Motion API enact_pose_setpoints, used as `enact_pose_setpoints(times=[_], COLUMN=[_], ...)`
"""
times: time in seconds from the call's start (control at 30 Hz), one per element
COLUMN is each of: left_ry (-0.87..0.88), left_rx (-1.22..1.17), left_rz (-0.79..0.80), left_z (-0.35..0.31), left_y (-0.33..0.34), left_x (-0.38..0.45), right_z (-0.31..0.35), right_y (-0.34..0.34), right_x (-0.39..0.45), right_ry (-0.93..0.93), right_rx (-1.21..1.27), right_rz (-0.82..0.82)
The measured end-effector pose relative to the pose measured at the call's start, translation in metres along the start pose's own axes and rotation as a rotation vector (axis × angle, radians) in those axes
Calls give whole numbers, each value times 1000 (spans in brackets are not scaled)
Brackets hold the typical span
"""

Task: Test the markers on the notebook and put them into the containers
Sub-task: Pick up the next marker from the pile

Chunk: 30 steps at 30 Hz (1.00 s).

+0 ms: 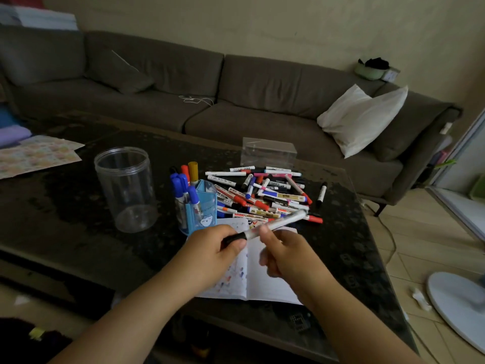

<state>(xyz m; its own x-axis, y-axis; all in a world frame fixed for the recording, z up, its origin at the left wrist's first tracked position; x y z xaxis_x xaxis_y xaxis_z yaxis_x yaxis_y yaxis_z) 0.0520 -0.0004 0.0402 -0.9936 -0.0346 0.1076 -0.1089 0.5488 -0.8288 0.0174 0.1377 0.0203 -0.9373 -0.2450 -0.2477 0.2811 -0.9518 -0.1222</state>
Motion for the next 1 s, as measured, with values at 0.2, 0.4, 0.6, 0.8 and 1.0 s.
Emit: enact_pose_setpoints(times=[0.2, 0.4, 0.6, 0.8, 1.0], left_ry=[-69, -91, -71, -82, -62], left_rx=[214, 173, 231, 282, 210], left_rz=[-2, 20, -131, -165, -153], left_z=[39, 52, 82, 93, 93], left_y=[-11, -13, -35, -30, -15], left_x=[4, 7, 17, 29, 29], right_z=[28, 25, 65, 93, 65], right_y=[20, 80, 55, 69, 103], right_x=[4, 33, 54, 77, 112], right_ry=[-498, -635, -629, -615, -500], right_rx=[-575, -905, -611, -507, -661], right_rz=[-17, 231, 2, -22, 104])
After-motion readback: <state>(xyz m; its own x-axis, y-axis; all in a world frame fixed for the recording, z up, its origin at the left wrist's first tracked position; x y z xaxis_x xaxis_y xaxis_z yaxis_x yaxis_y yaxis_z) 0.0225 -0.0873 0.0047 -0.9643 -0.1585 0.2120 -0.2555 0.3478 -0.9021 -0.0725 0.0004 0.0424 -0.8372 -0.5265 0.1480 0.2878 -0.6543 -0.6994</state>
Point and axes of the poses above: each hand's wrist, its own x-axis towards the middle knuckle, its own y-axis out of the palm, z = x × y, the point moved 7 cm from there along x, towards the middle knuckle, and after that the axes turned 12 degrees about x, right-handed, at the moved point
